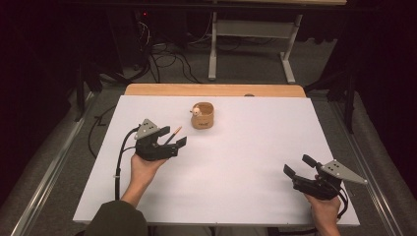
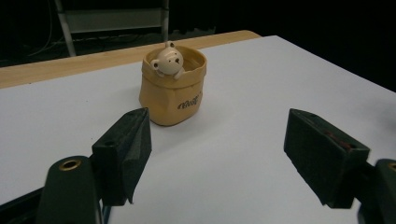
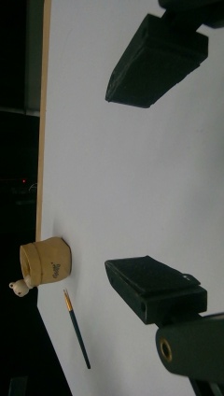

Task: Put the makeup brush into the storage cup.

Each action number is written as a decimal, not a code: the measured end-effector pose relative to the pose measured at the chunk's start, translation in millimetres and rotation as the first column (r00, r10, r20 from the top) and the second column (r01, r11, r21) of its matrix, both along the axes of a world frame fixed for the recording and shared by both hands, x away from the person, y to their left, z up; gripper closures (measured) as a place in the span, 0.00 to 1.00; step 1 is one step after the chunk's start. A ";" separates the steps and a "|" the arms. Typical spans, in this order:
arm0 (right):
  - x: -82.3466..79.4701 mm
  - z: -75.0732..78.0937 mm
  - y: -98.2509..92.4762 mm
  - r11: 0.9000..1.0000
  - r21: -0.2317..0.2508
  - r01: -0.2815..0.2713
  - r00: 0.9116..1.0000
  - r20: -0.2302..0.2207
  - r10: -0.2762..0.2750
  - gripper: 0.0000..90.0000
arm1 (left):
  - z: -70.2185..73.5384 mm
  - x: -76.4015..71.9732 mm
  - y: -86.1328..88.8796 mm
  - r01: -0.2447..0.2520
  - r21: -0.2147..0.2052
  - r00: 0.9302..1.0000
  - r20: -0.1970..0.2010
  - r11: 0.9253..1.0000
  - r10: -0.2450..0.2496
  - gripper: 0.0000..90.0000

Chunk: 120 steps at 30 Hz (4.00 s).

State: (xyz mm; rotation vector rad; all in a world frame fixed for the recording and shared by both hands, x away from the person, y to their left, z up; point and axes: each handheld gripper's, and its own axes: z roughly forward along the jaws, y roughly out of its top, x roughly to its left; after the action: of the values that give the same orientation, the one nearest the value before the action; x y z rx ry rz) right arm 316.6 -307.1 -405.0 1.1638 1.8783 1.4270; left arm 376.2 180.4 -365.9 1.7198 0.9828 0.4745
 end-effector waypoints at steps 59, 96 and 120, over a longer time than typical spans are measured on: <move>0.6 -0.9 0.1 1.000 0.002 -0.009 1.000 -0.013 0.009 0.20 | 5.7 55.1 -0.8 -0.092 0.126 0.992 -0.075 0.988 0.102 0.27; 0.9 -0.3 -0.9 1.000 0.003 -0.023 1.000 -0.010 0.023 0.20 | 12.8 72.9 -7.3 -0.018 0.366 0.944 -0.300 0.930 0.136 0.30; 1.9 -1.3 -0.1 1.000 -0.006 -0.020 1.000 -0.021 0.019 0.21 | 12.1 86.2 -5.0 0.008 0.443 0.899 -0.396 0.897 0.187 0.34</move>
State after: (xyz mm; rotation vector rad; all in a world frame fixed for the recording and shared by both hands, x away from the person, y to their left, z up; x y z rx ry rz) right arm 318.5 -307.2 -406.2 1.1645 1.9118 1.4236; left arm 462.4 175.4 -353.7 2.2537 1.3547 0.4008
